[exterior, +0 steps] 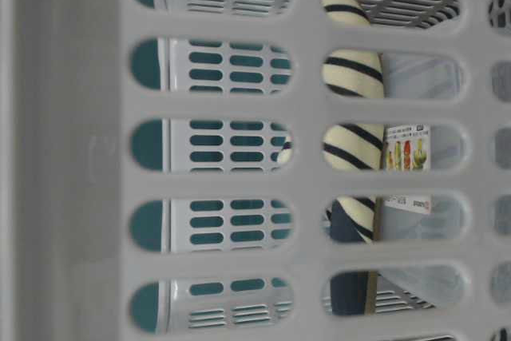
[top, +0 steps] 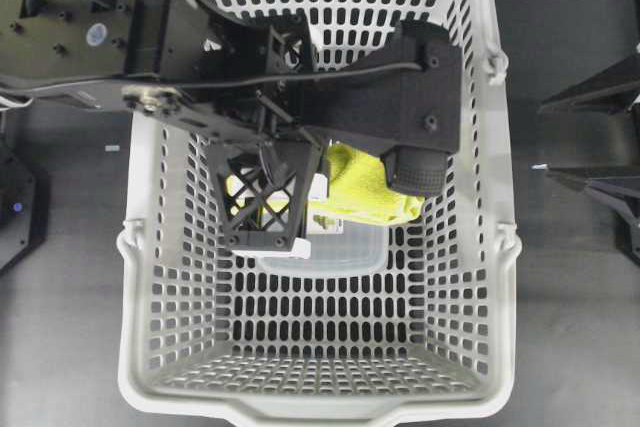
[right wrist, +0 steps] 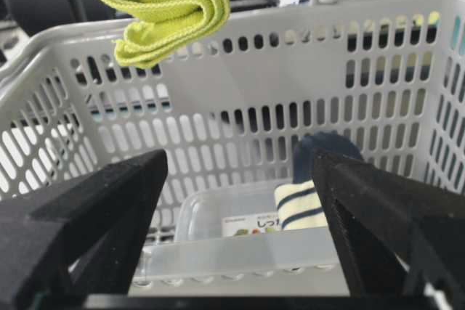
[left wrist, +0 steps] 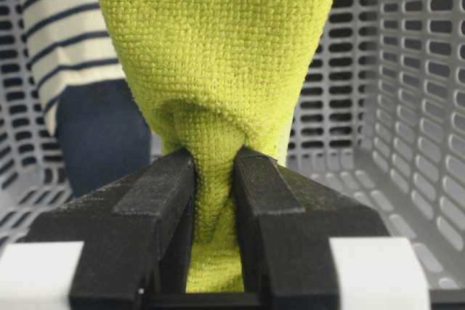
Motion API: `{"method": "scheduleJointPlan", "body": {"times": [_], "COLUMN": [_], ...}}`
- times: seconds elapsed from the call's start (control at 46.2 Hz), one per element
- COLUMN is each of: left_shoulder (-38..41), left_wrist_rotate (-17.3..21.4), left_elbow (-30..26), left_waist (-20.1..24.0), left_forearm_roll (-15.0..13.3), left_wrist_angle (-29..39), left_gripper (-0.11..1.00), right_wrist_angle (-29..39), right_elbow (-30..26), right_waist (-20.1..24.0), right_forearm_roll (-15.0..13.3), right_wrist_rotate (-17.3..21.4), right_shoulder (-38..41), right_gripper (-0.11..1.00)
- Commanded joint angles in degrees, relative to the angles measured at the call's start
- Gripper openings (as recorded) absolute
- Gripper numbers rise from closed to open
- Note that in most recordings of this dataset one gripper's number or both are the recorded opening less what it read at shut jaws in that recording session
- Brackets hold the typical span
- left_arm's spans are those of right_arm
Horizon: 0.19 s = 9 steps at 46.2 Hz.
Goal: Pick up the yellow cloth from the shopping basket with the left arm.
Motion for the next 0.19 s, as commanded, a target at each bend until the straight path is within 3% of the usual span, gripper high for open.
{"method": "scheduleJointPlan", "body": {"times": [0.0, 0.173], "left_shoulder": [-1.0, -0.8], "left_wrist_rotate": [0.0, 0.0], "left_elbow": [-1.0, -1.0], "left_waist": [0.2, 0.5], "left_forearm_roll": [0.3, 0.3], "left_wrist_angle": [-0.1, -0.3], "left_gripper": [0.14, 0.14], "right_wrist_angle": [-0.5, -0.6], "right_elbow": [-0.6, -0.6], "right_waist": [0.1, 0.1], "right_forearm_roll": [0.3, 0.3], "right_wrist_rotate": [0.1, 0.0], "right_shoulder": [0.3, 0.3], "right_gripper": [0.76, 0.76]}}
